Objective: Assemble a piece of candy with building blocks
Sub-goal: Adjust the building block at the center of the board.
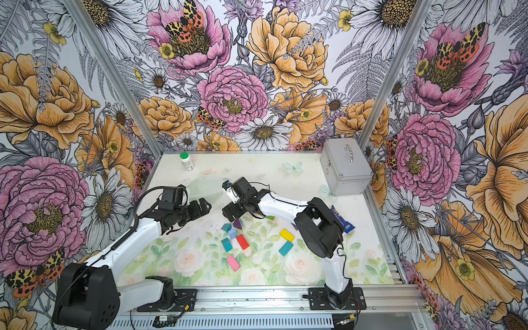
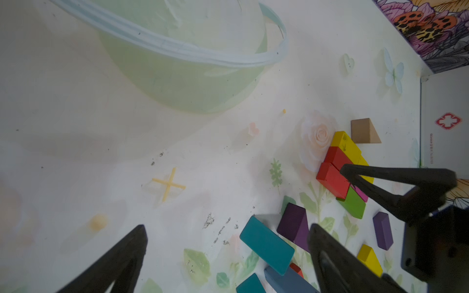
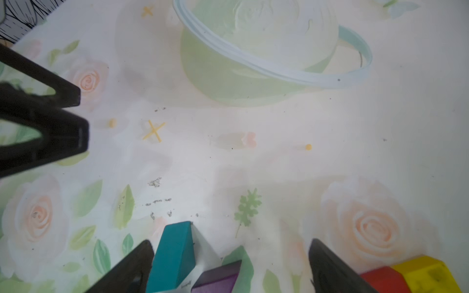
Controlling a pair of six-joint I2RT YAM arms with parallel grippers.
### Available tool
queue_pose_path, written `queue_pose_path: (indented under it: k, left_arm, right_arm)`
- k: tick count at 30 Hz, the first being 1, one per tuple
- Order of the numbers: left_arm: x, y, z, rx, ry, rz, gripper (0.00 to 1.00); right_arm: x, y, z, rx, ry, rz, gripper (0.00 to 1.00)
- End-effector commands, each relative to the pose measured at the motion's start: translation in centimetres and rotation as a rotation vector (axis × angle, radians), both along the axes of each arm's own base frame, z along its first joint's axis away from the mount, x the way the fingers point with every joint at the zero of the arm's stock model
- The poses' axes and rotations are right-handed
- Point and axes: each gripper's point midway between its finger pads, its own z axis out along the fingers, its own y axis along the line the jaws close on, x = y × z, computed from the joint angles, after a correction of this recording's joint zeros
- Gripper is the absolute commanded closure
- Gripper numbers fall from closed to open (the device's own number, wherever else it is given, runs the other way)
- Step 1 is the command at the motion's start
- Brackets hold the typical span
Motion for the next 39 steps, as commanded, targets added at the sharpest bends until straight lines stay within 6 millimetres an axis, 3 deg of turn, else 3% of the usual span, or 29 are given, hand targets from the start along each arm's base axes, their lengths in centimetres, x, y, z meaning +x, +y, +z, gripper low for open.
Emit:
queue_pose_path:
  k: [1, 7, 21, 39]
  left_arm:
    - [1.3, -0.9, 1.4, -0.034, -0.051, -0.008, 0.01]
    - [1.7, -1.1, 2.0, -0.011, -0.072, -0.022, 0.01]
    - [2.2, -1.8, 1.9, 0.009, -0.079, -0.047, 0.01]
    - [2.4, -2.5, 2.0, 0.028, -0.083, -0.064, 0.01]
  right_arm:
    - [0.4, -0.9, -1.2, -0.140, -0.053, 0.007, 0.05]
    - [0.4, -1.1, -3.0, -0.269, -0.079, 0.054, 0.17]
    - [1.1, -3.8, -4.0, -0.449, -0.117, 0.020, 0.24]
    - [-0.4, -7.8, -1.9, -0.473, -0.122, -0.043, 0.26]
